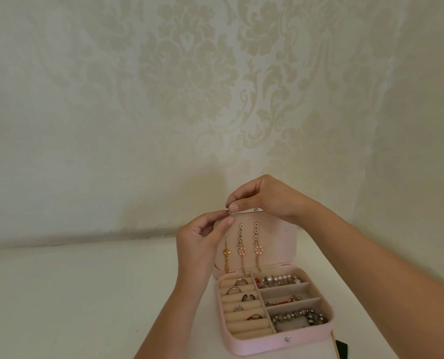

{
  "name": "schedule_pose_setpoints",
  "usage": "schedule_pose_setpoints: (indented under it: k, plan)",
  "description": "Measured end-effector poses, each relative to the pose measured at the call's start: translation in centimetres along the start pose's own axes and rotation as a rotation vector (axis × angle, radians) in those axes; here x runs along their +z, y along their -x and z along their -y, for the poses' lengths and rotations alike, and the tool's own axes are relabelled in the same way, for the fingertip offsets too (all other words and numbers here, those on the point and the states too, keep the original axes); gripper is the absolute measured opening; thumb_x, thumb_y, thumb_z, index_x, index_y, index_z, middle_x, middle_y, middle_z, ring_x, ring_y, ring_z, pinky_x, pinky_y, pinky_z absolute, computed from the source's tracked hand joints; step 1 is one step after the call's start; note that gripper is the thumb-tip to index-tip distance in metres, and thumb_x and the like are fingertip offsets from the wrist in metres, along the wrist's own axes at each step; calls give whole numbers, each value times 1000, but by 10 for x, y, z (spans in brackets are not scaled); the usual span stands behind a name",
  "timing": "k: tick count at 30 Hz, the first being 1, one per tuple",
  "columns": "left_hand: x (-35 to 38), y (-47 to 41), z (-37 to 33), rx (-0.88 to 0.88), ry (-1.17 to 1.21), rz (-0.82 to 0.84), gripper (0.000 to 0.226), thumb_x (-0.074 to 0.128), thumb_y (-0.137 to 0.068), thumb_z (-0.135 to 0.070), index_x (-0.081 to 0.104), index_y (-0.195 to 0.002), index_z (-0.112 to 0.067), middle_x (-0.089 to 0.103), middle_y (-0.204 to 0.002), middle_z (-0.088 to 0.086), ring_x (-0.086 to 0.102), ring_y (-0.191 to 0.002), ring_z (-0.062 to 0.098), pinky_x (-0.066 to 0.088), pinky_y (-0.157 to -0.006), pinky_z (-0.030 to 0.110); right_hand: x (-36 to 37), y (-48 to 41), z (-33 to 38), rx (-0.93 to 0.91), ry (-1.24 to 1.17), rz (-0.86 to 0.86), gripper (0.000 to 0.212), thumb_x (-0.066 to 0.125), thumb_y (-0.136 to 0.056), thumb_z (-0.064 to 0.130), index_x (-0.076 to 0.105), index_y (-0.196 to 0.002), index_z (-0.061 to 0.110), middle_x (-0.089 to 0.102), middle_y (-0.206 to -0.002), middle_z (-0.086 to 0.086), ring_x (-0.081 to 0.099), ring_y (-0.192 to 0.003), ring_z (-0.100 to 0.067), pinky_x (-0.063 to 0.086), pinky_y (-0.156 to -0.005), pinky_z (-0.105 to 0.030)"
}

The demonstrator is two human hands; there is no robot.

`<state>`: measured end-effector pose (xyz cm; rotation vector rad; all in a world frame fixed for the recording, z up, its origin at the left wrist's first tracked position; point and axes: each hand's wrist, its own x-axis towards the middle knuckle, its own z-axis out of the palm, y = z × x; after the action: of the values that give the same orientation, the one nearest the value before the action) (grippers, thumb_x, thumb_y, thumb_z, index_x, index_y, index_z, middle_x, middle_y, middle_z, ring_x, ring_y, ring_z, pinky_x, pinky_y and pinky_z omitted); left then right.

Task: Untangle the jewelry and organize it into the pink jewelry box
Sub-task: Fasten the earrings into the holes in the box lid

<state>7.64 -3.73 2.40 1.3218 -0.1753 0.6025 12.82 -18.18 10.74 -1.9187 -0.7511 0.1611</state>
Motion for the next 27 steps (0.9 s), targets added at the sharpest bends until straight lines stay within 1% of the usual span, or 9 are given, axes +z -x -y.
schedule_pose_setpoints:
  k: [5,10,13,15,18,21,24,27]
  plan:
    - [-1,0,3,34,-36,-15,11,74,-75,-6,73,-84,-12,74,-77,-2,69,-73,7,53,-67,17,1,0,0,30,3,23,8,74,-77,8,74,-83,13,73,-79,2,66,-79,-6,50,-77,-15]
    - [1,1,4,73,-117,-37,11,74,-77,-7,73,-82,-16,74,-78,-5,68,-73,5,52,-68,17,1,-1,-2,49,-18,3,8,75,-76,8,74,-82,13,73,-79,0,66,-78,-8,52,-78,-16]
    - [2,3,3,104,-166,-42,12,73,-79,-9,73,-82,-21,73,-78,-9,68,-74,3,51,-68,15,2,-1,-3,57,-29,-8,9,74,-77,7,74,-84,12,72,-77,1,66,-76,-6,51,-75,-14]
    - [1,4,2,112,-176,-48,11,72,-80,-10,73,-84,-20,74,-81,-8,69,-77,4,52,-70,16,2,-3,-3,65,-46,-15,12,74,-77,6,73,-87,12,73,-79,-1,66,-76,-7,50,-72,-13]
    - [-4,6,1,133,-217,-61,10,72,-80,-12,73,-85,-20,73,-86,-8,68,-81,2,53,-73,18,2,-5,-4,96,-85,-39,15,75,-75,4,72,-89,10,72,-78,-5,66,-72,-11,53,-72,-16]
    - [-7,12,3,158,-301,-61,9,72,-80,-14,72,-84,-22,70,-97,-13,67,-86,0,55,-78,22,2,-9,-6,119,-66,-63,12,76,-74,4,71,-84,7,71,-73,-4,67,-68,-12,53,-69,-18]
    - [-10,19,6,202,-415,-64,14,74,-79,-14,70,-78,-28,66,-106,-18,65,-91,-2,53,-80,18,3,-9,-4,130,-13,-60,9,77,-75,7,71,-82,8,71,-69,-1,65,-62,-8,49,-60,-15]
    - [-11,20,8,222,-493,-51,17,74,-78,-15,69,-75,-31,63,-109,-20,61,-94,-8,50,-81,15,5,-8,-3,133,11,-60,10,76,-75,7,71,-84,7,69,-65,2,62,-57,-4,45,-54,-11]
